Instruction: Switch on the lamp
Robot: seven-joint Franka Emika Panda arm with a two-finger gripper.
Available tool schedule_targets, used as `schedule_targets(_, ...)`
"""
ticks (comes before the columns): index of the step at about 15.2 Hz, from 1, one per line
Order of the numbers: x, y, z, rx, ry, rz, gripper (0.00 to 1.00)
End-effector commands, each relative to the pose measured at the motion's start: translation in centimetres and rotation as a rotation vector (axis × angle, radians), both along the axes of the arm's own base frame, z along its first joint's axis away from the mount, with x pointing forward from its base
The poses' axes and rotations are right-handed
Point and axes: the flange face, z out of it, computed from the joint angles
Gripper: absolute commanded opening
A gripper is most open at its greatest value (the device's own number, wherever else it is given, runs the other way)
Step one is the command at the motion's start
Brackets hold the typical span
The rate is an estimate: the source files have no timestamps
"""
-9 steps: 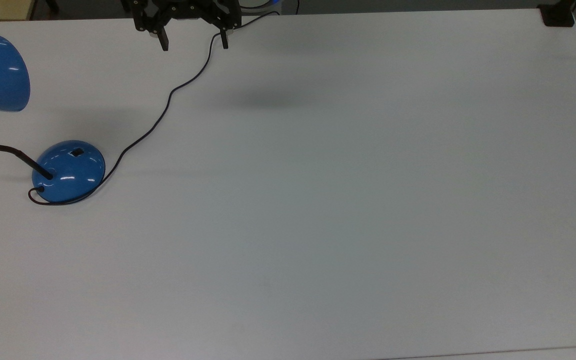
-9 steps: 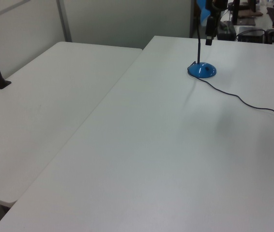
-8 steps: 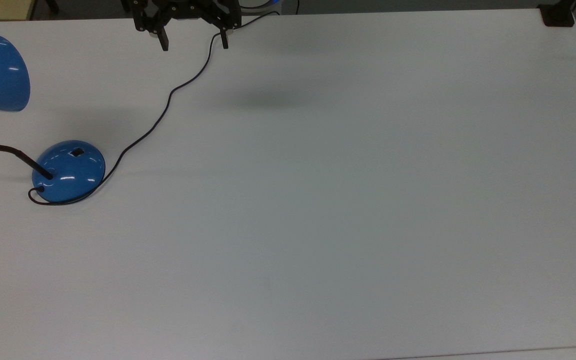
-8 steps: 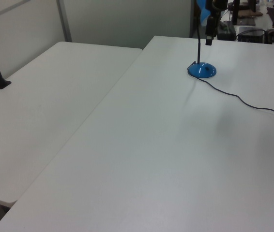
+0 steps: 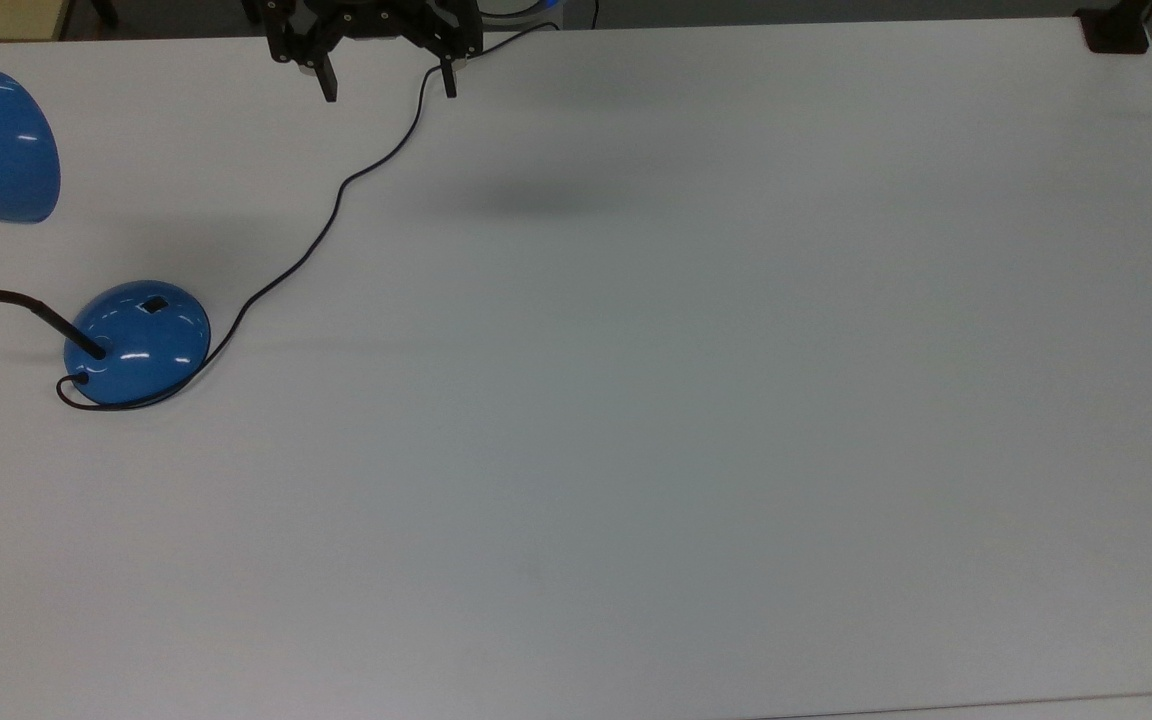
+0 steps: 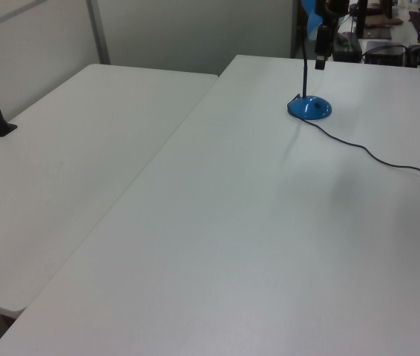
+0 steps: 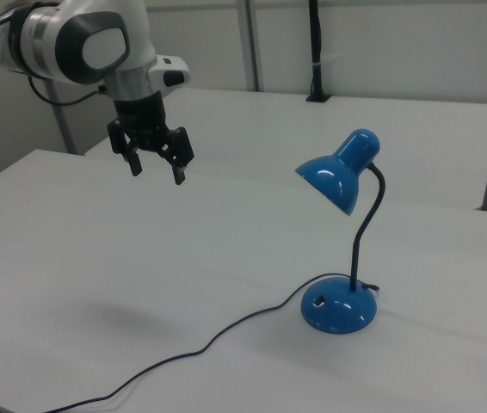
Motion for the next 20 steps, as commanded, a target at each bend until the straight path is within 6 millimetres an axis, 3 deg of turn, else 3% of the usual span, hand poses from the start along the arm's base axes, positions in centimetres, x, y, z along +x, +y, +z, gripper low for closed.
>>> schedule_targets(1, -0.5, 0.1, 0.2, -0.005, 0.016, 0.013, 1.0)
schedule_targets(7, -0.6, -0.3, 0.3, -0.007, 0.017, 0.029, 1.0)
schedule_targets(10, -0.6, -0.7, -0.2, -0.019, 0.027, 0.14, 1.0)
schedule_targets(13, -1.0, -2.0, -1.3, -0.082, 0.074, 0.31, 1.0)
schedule_targets(16, -1.9, -3.6, -4.7, -0.134, 0.153, 0.291, 0.98)
schedule_targets(19, -2.0, -6.9, -6.9, -0.141, 0.139, 0.244, 0.81)
schedule_targets(20, -1.9, -8.2, -7.4, -0.144, 0.116, 0.223, 0.61)
